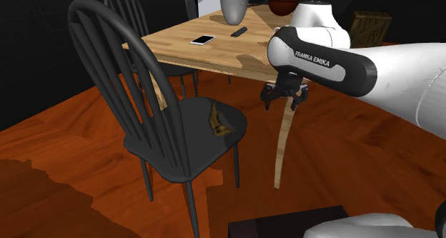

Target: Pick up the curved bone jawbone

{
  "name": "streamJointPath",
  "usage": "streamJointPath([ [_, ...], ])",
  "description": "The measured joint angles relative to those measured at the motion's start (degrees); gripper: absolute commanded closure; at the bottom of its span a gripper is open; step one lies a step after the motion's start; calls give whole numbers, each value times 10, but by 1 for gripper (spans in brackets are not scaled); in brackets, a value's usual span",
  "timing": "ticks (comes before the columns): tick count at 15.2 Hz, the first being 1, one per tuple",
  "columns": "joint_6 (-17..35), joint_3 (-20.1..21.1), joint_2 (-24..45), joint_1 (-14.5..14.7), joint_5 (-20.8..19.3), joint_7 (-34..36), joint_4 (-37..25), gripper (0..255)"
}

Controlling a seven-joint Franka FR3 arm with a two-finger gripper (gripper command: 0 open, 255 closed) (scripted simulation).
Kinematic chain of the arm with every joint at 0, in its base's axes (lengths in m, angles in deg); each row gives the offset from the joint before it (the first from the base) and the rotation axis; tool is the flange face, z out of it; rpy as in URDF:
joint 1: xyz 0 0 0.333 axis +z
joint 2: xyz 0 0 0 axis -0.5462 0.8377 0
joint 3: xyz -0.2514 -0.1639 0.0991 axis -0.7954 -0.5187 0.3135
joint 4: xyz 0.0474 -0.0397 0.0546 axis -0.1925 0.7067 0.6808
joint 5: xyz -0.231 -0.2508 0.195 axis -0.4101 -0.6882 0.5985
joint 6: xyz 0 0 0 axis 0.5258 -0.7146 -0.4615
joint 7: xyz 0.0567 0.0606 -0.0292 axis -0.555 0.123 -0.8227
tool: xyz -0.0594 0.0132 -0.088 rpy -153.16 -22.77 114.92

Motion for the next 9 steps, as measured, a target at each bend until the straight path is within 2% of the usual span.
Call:
streamJointPath([
  [9,76,69,159,19,2,77,-74,0],
])
